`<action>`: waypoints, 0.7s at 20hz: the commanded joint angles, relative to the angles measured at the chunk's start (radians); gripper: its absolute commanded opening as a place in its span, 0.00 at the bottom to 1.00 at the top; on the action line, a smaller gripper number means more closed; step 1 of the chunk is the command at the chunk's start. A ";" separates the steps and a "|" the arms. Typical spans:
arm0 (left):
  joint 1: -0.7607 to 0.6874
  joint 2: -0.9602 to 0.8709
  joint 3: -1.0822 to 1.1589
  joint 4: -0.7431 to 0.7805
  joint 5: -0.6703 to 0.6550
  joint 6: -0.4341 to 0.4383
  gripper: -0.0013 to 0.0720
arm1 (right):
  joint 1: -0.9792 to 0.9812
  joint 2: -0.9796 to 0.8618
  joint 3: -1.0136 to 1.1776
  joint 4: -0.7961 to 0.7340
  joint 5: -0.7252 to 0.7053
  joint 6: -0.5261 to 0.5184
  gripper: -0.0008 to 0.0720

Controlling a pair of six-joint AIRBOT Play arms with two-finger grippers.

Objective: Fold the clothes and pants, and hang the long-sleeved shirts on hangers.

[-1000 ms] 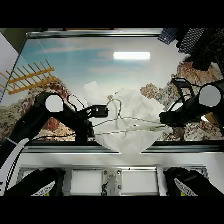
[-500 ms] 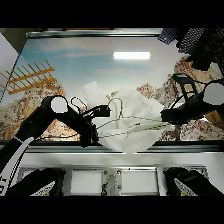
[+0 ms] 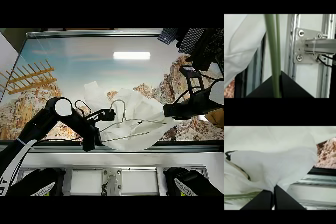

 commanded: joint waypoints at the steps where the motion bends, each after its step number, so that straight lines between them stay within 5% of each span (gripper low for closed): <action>1: -0.026 0.000 -0.017 -0.003 0.104 -0.045 0.03 | 0.000 0.011 0.002 0.033 -0.010 0.010 0.04; 14: -0.011 -0.006 0.007 0.000 0.181 -0.071 0.03 | 0.002 0.065 0.002 0.040 0.038 0.013 0.04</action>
